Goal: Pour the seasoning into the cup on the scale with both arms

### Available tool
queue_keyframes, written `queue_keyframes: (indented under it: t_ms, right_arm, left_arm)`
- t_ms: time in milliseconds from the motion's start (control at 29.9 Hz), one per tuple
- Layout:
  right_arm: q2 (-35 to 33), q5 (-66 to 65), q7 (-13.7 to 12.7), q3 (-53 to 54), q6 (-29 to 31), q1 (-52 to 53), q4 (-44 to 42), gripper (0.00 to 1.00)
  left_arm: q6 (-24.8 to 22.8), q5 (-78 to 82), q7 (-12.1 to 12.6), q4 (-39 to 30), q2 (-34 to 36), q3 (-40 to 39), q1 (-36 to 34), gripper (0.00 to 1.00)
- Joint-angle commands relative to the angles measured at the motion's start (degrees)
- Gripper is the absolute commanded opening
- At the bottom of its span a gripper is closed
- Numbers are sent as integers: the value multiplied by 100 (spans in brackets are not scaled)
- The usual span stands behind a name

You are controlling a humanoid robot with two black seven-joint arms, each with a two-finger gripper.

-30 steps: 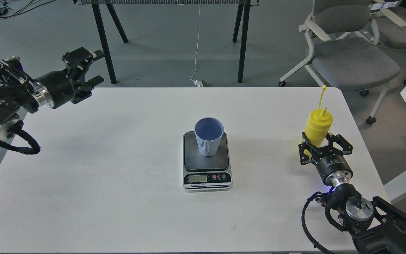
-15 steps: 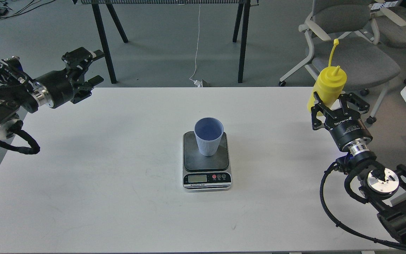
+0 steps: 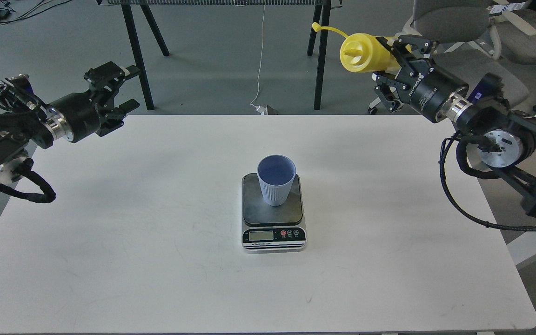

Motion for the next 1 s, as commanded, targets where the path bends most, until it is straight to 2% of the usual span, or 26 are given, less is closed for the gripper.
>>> queue_keyframes:
  t_ms: [0,267,568,969]
  right_arm:
    - [290,-704,0,-648,-309,605,-218,1]
    - [1212,-1628,0,-2143,-582,1397,-859,1]
    - [2057,-2823,0,-2258,-582,1389,-1765,1]
    - [2707,-3088,0,-2715,-564,1424,-2178,1]
  left_arm:
    - [0,0,0,-1,16,-8,17,93]
    - [0,-9,0,-1,25,-34,17,93]
    - [0,-9,0,-1,24,-43,17,93]
    - [0,-9,0,-1,7,-34,17,93]
